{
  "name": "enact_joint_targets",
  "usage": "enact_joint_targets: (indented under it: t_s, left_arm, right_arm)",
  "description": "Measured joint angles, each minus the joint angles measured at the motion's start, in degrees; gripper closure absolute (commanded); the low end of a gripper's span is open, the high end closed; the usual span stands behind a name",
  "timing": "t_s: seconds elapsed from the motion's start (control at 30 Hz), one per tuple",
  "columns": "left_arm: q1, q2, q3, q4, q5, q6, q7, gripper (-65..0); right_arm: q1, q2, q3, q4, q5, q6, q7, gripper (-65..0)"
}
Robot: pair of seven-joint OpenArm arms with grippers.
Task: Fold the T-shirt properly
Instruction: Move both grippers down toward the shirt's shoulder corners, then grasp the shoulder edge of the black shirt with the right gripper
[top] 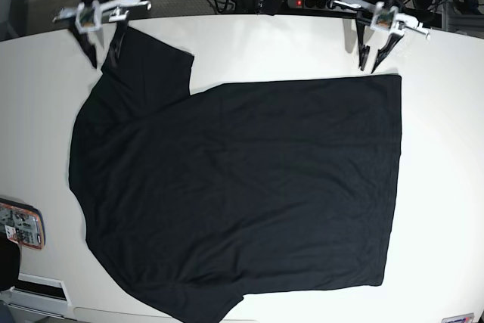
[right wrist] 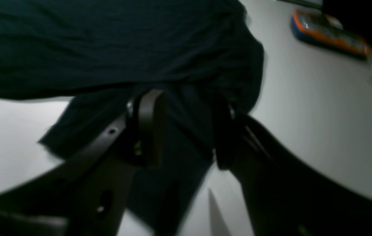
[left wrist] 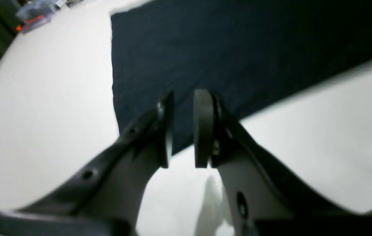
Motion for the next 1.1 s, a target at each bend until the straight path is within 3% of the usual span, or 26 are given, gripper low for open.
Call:
enact_joint_targets:
  t_s: [0.17, 0.23, 0.33, 0.5, 0.6, 0.77, 0.87, 1.03, 1.1]
  left_arm:
    - [0.1, 6.8, -7.1, 4.2, 16.8, -0.6, -3.0, -10.8]
    - [0.1, 8.8, -9.3, 5.8, 18.8, -0.3, -4.8, -10.8]
    - [-0.2, 8.8, -10.3, 8.4, 20.8, -0.1, -5.7, -10.8]
    - [-0.7, 8.9, -10.3, 9.7, 21.7, -0.3, -6.0, -10.8]
    - [-3.3, 8.2, -10.3, 9.7, 21.6, -0.3, -6.1, -10.8]
    - [-6.1, 5.0, -10.2, 9.6, 21.6, -0.3, -6.3, -10.8]
    - [-7.5, 2.7, -10.2, 9.6, 21.6, -0.5, -6.5, -10.8]
    - [-8.4, -2.3, -10.2, 9.6, 21.6, -0.5, -6.5, -10.8]
    - [-8.4, -4.1, -10.2, 9.5, 21.6, -0.6, -6.5, -10.8]
  right_arm:
    - [-0.5, 8.4, -0.3, 1.9, -0.1, 0.5, -12.8, -23.1]
    - [-0.5, 11.1, -0.2, 2.5, 0.0, 0.0, -17.5, -23.1]
    - [-0.3, 13.9, 0.0, 3.4, 0.0, 0.1, -22.0, -23.1]
    - [-0.5, 15.6, -0.1, 4.3, 0.0, 0.6, -28.3, -23.1]
    - [0.3, 17.2, 0.1, 4.6, -2.9, 3.5, -33.2, -23.1]
    - [5.8, 15.3, -1.0, 4.6, -16.0, 8.0, -38.9, -22.9]
    - [9.0, 10.3, -2.3, 4.7, -26.9, 11.1, -38.4, -22.9]
    - [15.2, 3.4, -7.3, 4.8, -52.5, 16.4, -37.7, -22.9]
    - [15.9, 1.1, -10.8, 4.8, -58.4, 19.4, -37.9, -23.1]
